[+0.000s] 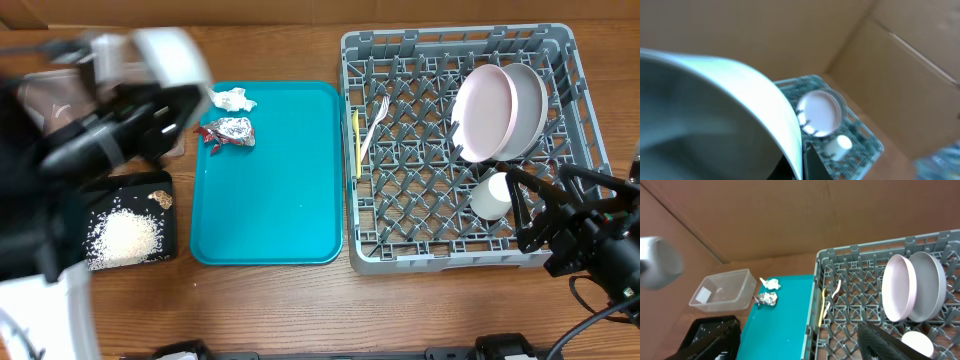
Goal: Sort waste into correct bins and load items into the dishwasher rack
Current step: 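Carry the white bowl right over the teal tray to the rack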
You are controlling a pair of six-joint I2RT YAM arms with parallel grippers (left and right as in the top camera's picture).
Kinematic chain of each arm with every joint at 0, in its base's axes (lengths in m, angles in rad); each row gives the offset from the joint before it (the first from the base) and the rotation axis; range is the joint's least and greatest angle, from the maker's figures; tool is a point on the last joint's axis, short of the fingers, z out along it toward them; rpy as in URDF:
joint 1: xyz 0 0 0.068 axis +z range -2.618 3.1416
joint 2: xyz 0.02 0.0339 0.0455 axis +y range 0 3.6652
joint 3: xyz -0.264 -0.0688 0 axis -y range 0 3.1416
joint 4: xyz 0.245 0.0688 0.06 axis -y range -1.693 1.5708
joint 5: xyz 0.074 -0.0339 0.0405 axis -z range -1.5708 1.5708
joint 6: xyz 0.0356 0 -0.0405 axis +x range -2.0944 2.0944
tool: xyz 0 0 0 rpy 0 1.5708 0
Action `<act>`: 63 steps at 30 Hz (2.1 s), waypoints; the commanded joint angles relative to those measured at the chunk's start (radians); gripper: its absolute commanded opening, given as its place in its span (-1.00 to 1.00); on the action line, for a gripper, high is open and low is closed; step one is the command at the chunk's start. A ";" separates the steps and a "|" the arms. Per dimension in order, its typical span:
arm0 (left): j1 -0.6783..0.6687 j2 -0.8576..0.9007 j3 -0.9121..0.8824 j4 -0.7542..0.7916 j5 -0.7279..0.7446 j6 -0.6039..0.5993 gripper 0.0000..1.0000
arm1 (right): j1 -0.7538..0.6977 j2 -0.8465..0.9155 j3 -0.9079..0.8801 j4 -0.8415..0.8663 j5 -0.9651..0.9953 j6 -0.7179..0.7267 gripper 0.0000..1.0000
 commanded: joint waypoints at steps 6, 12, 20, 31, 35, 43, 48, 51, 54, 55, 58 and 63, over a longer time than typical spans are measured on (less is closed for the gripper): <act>-0.460 0.479 0.008 0.410 0.006 -0.201 -0.92 | 0.004 -0.004 0.003 0.003 0.018 0.016 0.59; -0.533 0.760 0.008 0.889 0.156 -0.480 -0.91 | 0.004 -0.004 0.003 -0.031 0.024 0.013 0.60; -0.588 0.961 0.007 1.183 0.204 -0.647 -0.92 | 0.004 -0.004 0.003 -0.042 0.064 0.012 0.63; -0.593 1.006 -0.016 1.184 0.169 -0.581 -0.92 | 0.004 -0.004 0.003 -0.068 0.063 0.012 0.63; -0.595 1.006 -0.048 1.185 0.135 -0.570 -0.91 | 0.004 -0.004 0.003 -0.069 0.063 0.013 0.64; -0.613 1.006 -0.102 1.286 0.113 -0.601 -0.92 | 0.004 -0.004 0.003 -0.081 0.063 0.013 0.64; -0.615 1.006 -0.102 1.252 0.118 -0.605 -0.91 | 0.004 -0.004 0.003 -0.088 0.063 0.012 0.64; -0.615 1.006 -0.102 1.251 0.121 -0.605 -0.92 | 0.004 -0.004 0.003 -0.088 0.063 0.012 0.64; -0.615 1.006 -0.108 1.250 0.124 -0.605 -0.92 | 0.004 -0.004 0.003 -0.089 0.063 0.012 0.64; -0.613 1.006 -0.111 1.250 0.135 -0.605 -0.91 | 0.004 -0.004 0.003 -0.089 0.063 0.012 0.65; -0.603 1.006 -0.120 1.250 0.166 -0.597 -0.92 | 0.004 -0.004 0.003 -0.090 0.063 0.012 0.65; -0.581 1.006 -0.128 1.163 0.176 -0.544 -0.91 | 0.004 -0.004 0.003 -0.089 0.063 0.012 0.65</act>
